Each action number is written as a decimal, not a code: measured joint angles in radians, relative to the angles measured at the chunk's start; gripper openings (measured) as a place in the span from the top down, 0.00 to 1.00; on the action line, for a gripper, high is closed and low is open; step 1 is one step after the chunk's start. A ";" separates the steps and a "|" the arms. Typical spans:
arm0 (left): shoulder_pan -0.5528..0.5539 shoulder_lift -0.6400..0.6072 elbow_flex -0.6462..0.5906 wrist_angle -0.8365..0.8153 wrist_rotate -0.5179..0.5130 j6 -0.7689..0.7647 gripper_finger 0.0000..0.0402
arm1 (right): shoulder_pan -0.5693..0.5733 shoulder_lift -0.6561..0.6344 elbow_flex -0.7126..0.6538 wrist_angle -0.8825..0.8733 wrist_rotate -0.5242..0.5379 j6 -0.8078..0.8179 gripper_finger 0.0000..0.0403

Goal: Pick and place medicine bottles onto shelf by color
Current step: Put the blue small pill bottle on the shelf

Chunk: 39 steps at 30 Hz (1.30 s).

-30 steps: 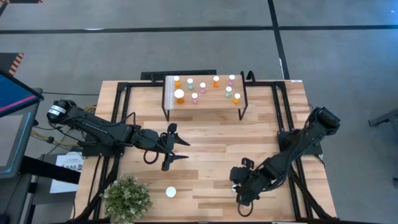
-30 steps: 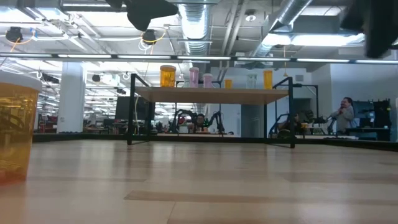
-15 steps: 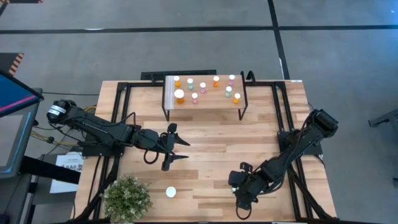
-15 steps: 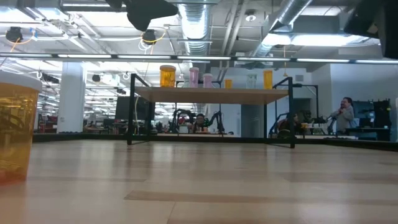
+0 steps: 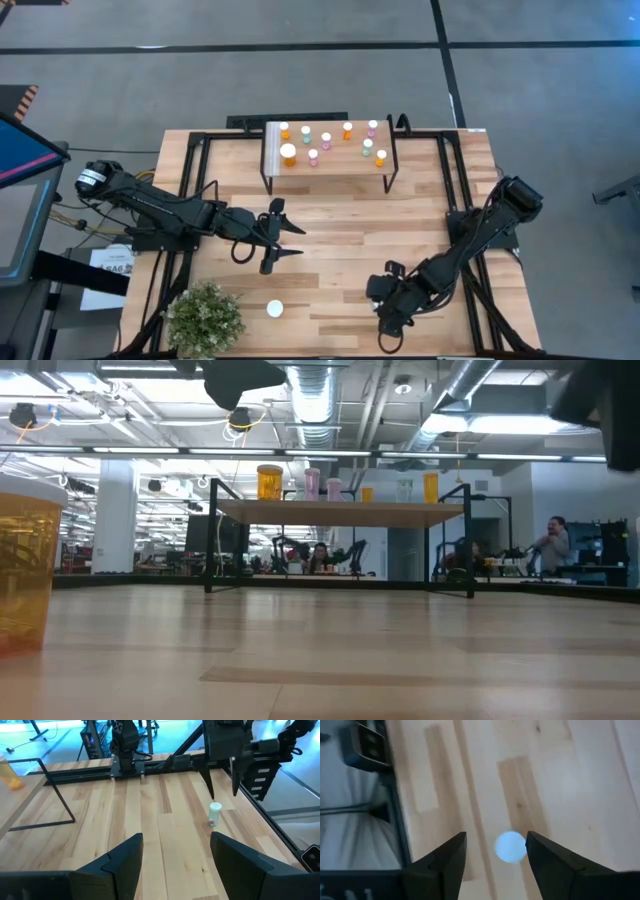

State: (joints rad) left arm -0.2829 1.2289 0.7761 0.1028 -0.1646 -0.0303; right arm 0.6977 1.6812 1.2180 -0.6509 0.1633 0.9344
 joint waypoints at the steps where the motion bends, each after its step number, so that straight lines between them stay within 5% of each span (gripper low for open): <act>1: 0.000 0.000 0.000 0.000 0.000 0.000 0.45 | -0.001 0.006 0.000 0.004 0.000 0.000 0.44; 27: 0.000 0.000 0.000 -0.008 -0.004 0.000 0.45 | -0.028 0.103 -0.001 -0.042 -0.067 -0.019 0.41; 39: 0.000 0.000 0.000 -0.008 -0.004 0.000 0.45 | -0.033 0.103 0.000 -0.044 -0.084 -0.042 0.64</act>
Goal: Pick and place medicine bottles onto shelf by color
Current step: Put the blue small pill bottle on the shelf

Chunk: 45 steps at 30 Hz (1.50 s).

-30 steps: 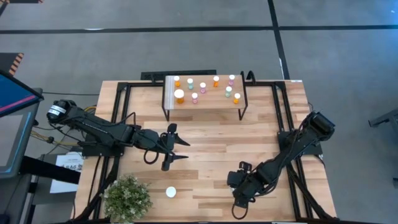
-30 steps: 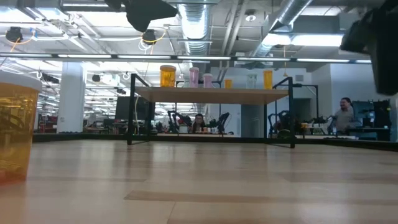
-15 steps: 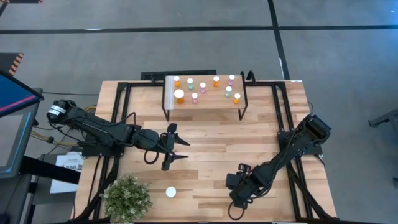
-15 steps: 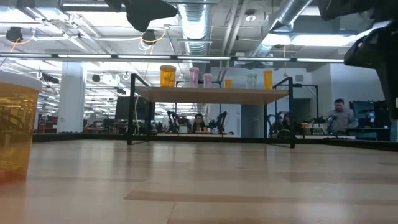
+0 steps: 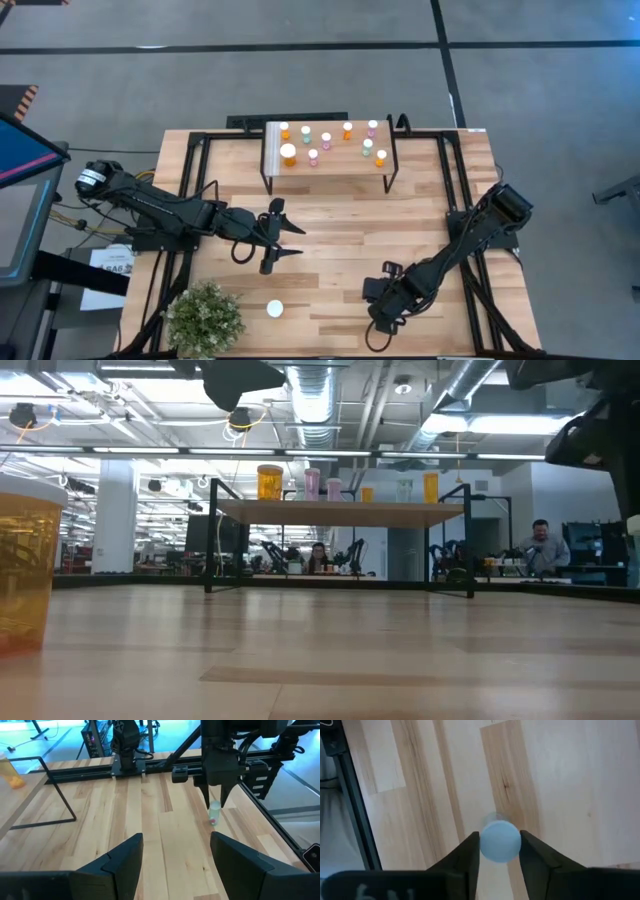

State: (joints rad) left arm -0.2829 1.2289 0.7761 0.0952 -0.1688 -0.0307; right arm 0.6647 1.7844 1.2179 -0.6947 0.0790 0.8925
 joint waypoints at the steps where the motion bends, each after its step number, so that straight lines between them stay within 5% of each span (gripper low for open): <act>1: 0.000 0.000 0.000 0.000 0.000 0.000 0.45 | 0.000 0.000 0.000 0.001 -0.001 -0.005 0.66; 9: 0.000 0.000 0.000 0.000 0.000 0.000 0.45 | -0.008 -0.005 0.013 -0.024 -0.011 -0.059 0.70; 21: 0.000 0.000 0.000 0.000 0.000 0.000 0.45 | -0.102 -0.005 0.206 -0.229 -0.003 -0.256 0.68; 34: 0.000 0.000 0.000 0.000 0.000 -0.005 0.45 | -0.356 -0.005 0.460 -0.483 0.036 -0.566 0.67; 45: 0.000 0.000 0.000 0.000 0.001 -0.003 0.45 | -0.630 -0.007 0.576 -0.504 0.066 -0.799 0.67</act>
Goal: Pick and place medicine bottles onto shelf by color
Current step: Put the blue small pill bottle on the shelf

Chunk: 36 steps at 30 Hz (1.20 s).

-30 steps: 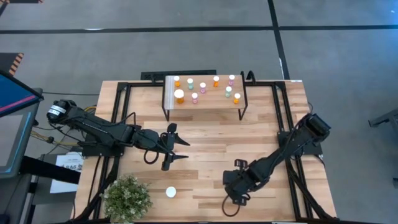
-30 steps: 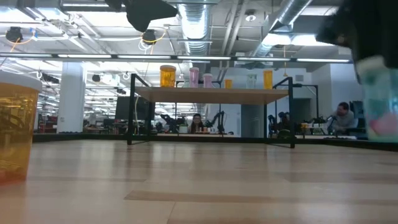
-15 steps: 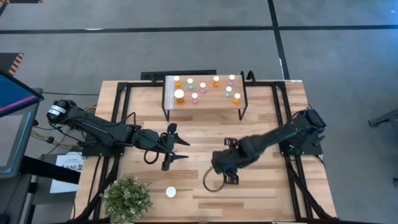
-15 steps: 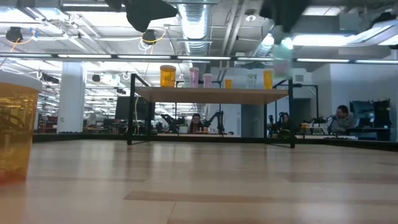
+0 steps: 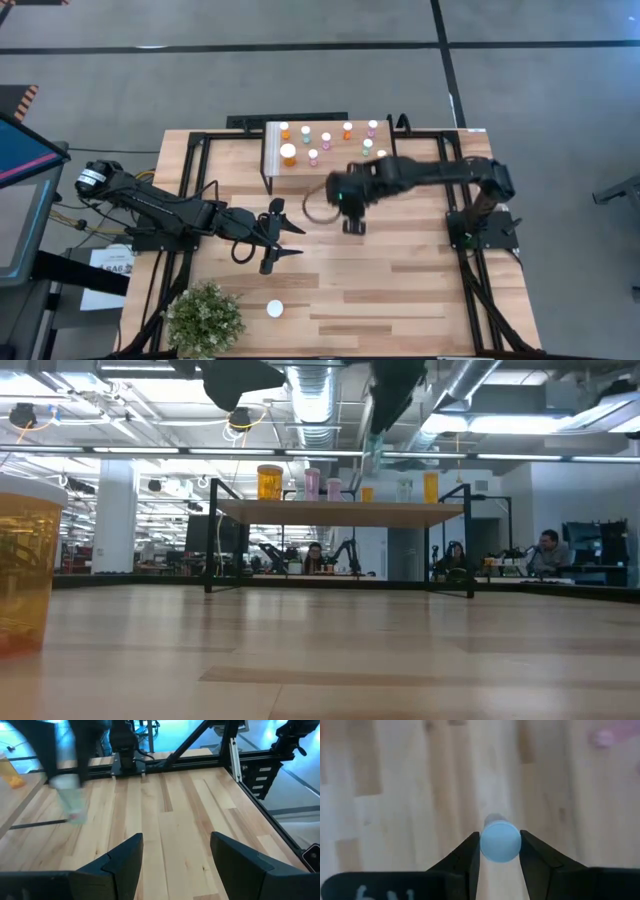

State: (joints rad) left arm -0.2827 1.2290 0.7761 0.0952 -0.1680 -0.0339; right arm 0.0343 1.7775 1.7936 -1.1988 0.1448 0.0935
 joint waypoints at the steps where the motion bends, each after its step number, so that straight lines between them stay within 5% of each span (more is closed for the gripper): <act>1: 0.000 0.000 0.000 0.000 0.000 0.005 0.45 | -0.026 0.000 0.003 0.000 0.000 -0.015 0.67; 21: 0.000 0.000 0.000 0.001 0.000 0.033 0.45 | -0.435 -0.011 0.103 0.010 -0.090 -0.128 0.68; 36: 0.000 0.000 0.000 0.000 0.000 0.033 0.45 | -0.483 0.035 0.099 0.044 -0.107 -0.162 0.66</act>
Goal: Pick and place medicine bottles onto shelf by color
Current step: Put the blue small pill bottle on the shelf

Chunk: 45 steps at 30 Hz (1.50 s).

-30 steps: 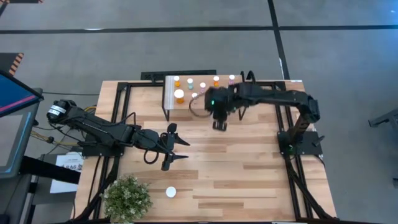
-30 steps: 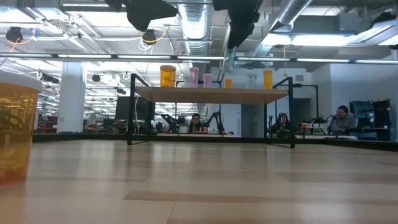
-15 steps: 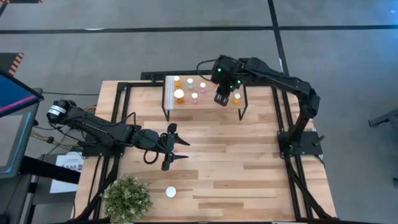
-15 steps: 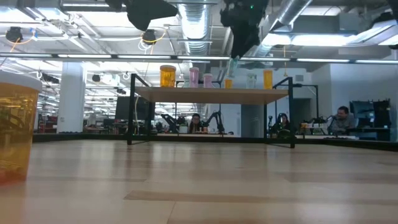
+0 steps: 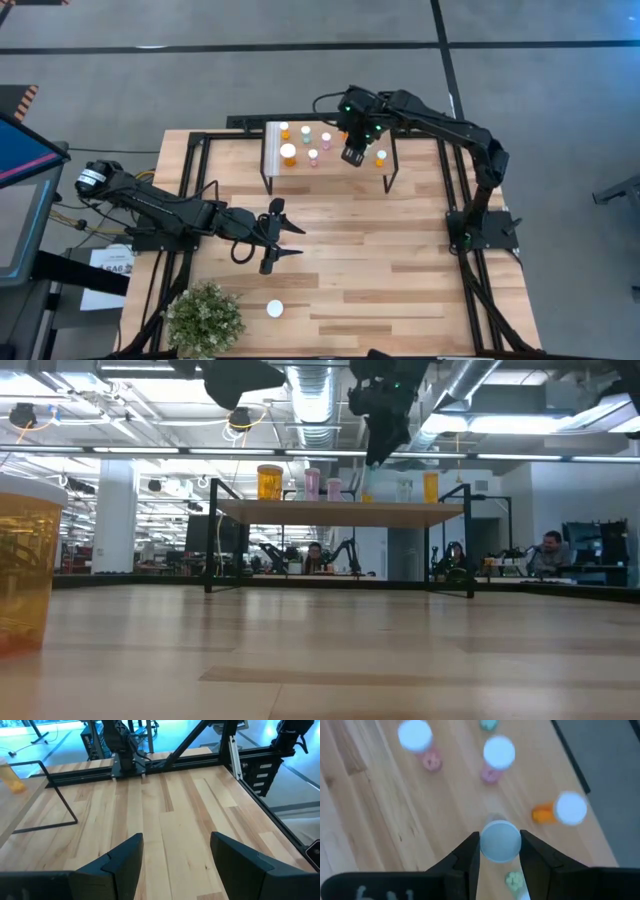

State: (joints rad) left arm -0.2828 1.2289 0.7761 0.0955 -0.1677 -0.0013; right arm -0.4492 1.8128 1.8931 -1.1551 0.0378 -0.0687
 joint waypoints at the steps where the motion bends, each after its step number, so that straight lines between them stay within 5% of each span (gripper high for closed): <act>1: 0.000 0.000 0.000 -0.001 0.000 0.000 0.45 | 0.000 0.005 0.000 0.009 0.002 -0.007 0.66; 45: 0.000 0.000 0.000 -0.008 0.000 -0.006 0.45 | -0.019 0.021 0.001 0.027 -0.010 -0.019 0.66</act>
State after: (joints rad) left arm -0.2825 1.2289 0.7761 0.0879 -0.1677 -0.0074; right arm -0.4686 1.8338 1.8936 -1.1277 0.0277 -0.0873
